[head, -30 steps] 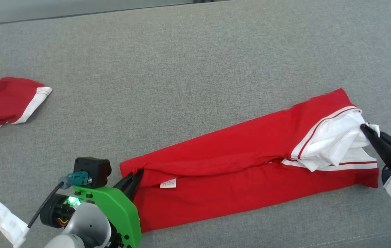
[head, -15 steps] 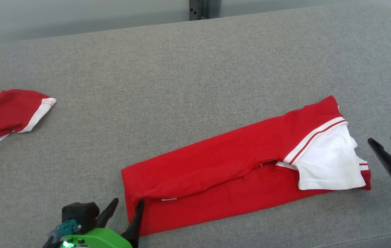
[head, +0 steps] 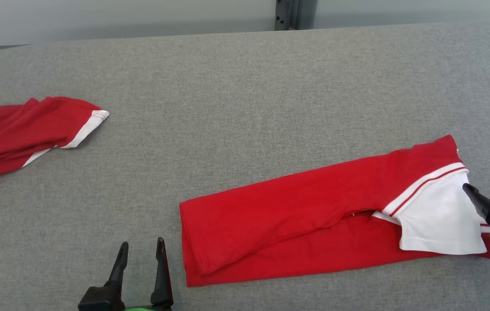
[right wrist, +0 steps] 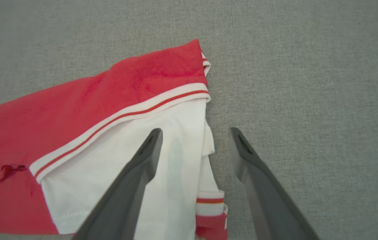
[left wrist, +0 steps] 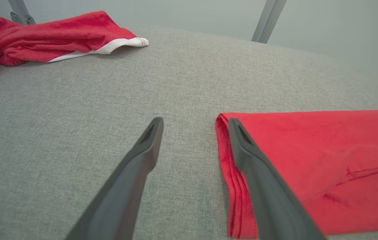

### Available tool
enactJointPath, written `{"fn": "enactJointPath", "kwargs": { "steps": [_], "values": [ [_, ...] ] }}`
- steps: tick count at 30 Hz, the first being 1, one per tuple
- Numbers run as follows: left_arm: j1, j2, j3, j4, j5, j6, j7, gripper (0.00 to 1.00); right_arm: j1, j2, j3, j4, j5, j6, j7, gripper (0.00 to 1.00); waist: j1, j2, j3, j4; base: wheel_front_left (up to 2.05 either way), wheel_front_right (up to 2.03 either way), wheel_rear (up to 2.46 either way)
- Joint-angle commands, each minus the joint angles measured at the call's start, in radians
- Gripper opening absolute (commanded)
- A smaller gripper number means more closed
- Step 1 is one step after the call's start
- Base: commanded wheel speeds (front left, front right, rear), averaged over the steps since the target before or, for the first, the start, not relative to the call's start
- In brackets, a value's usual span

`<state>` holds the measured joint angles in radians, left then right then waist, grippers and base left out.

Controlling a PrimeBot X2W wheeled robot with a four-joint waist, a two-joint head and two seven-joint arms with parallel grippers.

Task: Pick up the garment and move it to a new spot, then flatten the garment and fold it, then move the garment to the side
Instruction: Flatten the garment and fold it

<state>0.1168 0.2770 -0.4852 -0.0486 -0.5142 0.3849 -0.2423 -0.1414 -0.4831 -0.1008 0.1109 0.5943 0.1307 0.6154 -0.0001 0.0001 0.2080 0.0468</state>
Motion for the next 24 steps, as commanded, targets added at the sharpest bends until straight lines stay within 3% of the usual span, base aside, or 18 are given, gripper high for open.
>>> {"fn": "enactJointPath", "kwargs": {
  "steps": [1, 6, 13, 14, 15, 16, 24],
  "values": [
    [-0.031, -0.014, 0.01, 0.023, 0.001, -0.013, -0.012, 1.0, -0.032, 0.005, 0.0, 0.027, -0.021, 0.0, 0.01, 1.0, 0.0001, -0.0001, 0.027, 0.029, 0.0, 0.0, 0.0],
    [-0.08, -0.078, 0.046, 0.091, 0.031, -0.065, -0.024, 1.0, -0.108, 0.017, -0.005, 0.132, -0.056, 0.0, 0.04, 1.0, 0.0001, -0.0001, 0.066, 0.069, 0.0, 0.0, 0.0],
    [-0.11, -0.147, 0.105, 0.113, 0.103, -0.12, -0.023, 1.0, -0.145, 0.052, 0.026, 0.23, 0.001, 0.001, 0.112, 1.0, 0.0001, -0.0001, 0.105, 0.098, 0.0, 0.0, 0.0],
    [-0.111, -0.154, 0.113, 0.115, 0.113, -0.126, -0.023, 1.0, -0.143, 0.058, 0.04, 0.231, 0.019, 0.002, 0.121, 0.94, 0.0001, -0.0001, 0.107, 0.098, 0.0, 0.0, 0.0],
    [-0.11, -0.158, 0.122, 0.117, 0.122, -0.132, -0.023, 1.0, -0.143, 0.066, 0.052, 0.227, 0.041, 0.004, 0.126, 0.31, 0.0001, -0.0001, 0.108, 0.097, 0.0, 0.0, 0.0],
    [-0.106, -0.162, 0.132, 0.12, 0.127, -0.138, -0.023, 1.0, -0.146, 0.073, 0.061, 0.223, 0.067, 0.004, 0.126, 0.0, 0.0001, -0.0001, 0.109, 0.094, 0.0, 0.0, 0.0],
    [-0.068, -0.184, 0.193, 0.144, 0.165, -0.186, -0.023, 1.0, -0.197, 0.023, -0.015, 0.244, 0.148, -0.001, 0.065, 0.0, 0.0001, -0.0001, 0.075, 0.035, 0.0, 0.0, 0.0]
  ]
}}
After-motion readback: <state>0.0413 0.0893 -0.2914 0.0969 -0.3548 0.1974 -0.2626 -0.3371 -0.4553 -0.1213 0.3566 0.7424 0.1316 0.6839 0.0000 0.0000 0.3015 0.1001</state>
